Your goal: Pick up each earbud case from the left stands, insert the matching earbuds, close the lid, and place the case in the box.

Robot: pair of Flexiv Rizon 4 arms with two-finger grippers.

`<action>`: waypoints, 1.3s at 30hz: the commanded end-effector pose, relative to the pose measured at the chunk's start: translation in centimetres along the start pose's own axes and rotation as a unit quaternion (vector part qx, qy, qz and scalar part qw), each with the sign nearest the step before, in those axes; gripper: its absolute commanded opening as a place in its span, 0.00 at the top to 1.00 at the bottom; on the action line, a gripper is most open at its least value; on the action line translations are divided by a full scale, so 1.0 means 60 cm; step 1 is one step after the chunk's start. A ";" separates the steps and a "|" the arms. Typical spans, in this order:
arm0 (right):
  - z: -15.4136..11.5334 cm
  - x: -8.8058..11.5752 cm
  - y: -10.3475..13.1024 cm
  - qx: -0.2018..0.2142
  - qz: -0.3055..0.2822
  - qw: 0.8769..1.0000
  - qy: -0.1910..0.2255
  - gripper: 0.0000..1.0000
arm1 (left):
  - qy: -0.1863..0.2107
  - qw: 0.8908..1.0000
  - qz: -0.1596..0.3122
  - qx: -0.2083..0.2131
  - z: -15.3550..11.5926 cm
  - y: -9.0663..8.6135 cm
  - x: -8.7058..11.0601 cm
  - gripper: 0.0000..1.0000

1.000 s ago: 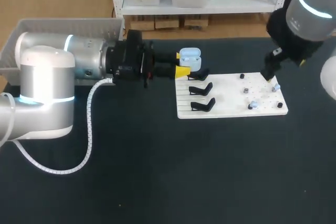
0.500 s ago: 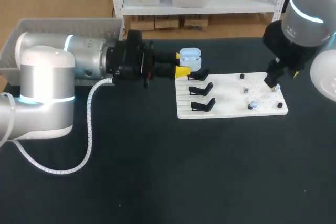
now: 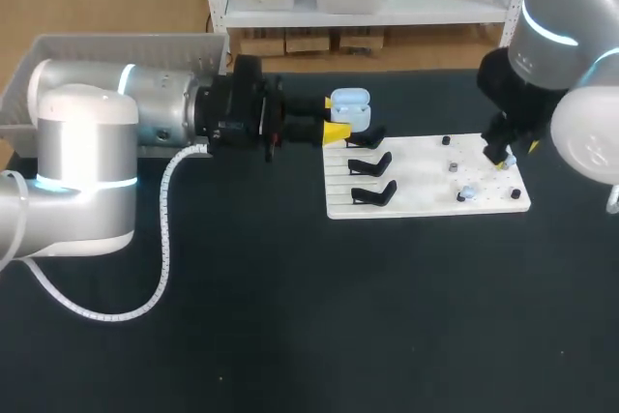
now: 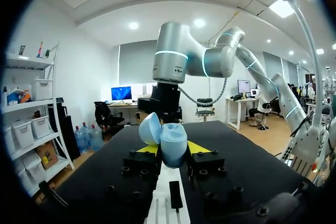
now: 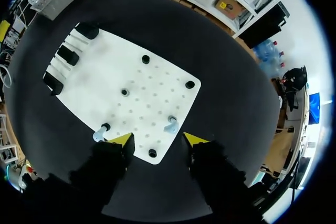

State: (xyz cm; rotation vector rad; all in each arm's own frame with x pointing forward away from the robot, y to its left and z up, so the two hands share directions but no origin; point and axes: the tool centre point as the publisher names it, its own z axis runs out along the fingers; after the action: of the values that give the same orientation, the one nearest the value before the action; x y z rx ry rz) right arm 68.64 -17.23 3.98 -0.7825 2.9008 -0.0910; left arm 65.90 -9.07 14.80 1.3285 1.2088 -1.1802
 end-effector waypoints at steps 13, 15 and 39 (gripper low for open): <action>0.023 -0.006 -0.016 -0.003 0.010 1.000 0.000 0.55 | -0.002 1.000 0.002 -0.003 0.000 -0.003 0.001 1.00; 0.024 -0.007 -0.017 -0.002 0.009 1.000 -0.001 0.55 | -0.002 1.000 0.002 -0.003 0.000 -0.003 0.001 1.00; 0.039 -0.005 -0.020 0.006 0.017 1.000 -0.006 0.62 | -0.002 1.000 0.002 -0.003 0.000 -0.003 0.001 1.00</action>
State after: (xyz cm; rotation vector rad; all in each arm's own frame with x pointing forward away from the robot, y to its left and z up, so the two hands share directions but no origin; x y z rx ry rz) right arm 70.07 -18.13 1.93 -0.7335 2.9069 -0.0939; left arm 65.90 -9.08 14.81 1.3283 1.2091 -1.1801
